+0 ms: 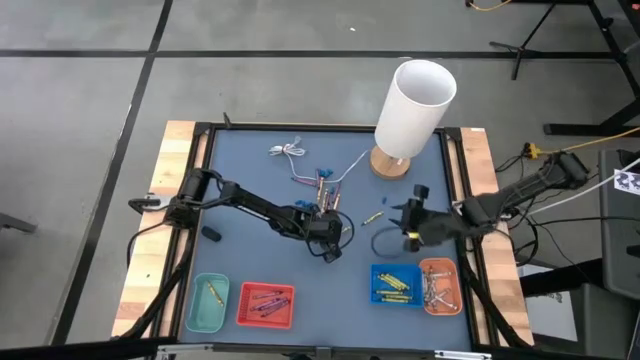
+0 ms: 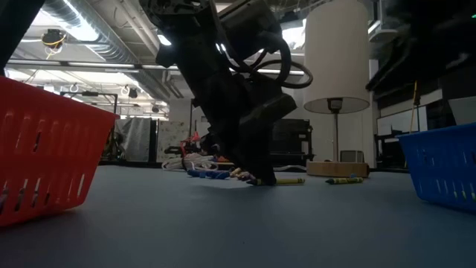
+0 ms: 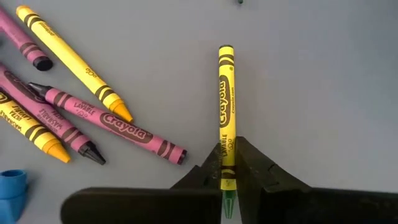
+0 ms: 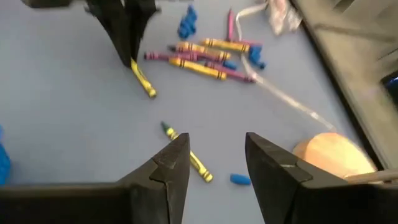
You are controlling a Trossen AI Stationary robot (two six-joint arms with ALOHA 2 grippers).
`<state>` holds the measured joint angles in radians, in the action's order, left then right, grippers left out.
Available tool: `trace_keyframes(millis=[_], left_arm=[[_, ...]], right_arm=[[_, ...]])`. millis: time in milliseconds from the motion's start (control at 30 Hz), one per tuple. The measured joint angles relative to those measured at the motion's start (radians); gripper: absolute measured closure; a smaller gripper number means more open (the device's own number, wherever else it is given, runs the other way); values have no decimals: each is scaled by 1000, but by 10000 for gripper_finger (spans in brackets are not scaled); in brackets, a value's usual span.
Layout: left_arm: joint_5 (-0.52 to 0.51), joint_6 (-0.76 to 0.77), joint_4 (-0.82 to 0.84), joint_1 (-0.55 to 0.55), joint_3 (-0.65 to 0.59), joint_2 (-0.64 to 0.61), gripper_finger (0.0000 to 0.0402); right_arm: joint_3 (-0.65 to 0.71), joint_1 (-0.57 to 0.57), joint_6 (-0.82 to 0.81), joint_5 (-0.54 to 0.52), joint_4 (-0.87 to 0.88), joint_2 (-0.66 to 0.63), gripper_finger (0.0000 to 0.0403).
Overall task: Sort crayons
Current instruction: Put the green crayon into the blue basket
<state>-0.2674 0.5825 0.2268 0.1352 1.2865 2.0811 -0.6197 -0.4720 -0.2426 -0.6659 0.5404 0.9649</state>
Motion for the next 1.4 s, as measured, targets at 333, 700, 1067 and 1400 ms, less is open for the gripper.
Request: trace_keyframes(millis=[333, 700, 1067, 1400], left_arm=[[1, -19, -80, -1, 19, 3, 399], [104, -196, -107, 20, 224, 1, 397], [140, -228, -393, 124, 273, 18, 394], [179, -134, -712, 147, 272, 167, 394]], right_arm=[[0, 293, 224, 434, 2, 0, 249], [0, 465, 368, 476, 19, 1, 249], [0, 589, 383, 563, 16, 1, 249], [-1, 590, 383, 581, 7, 1, 249]])
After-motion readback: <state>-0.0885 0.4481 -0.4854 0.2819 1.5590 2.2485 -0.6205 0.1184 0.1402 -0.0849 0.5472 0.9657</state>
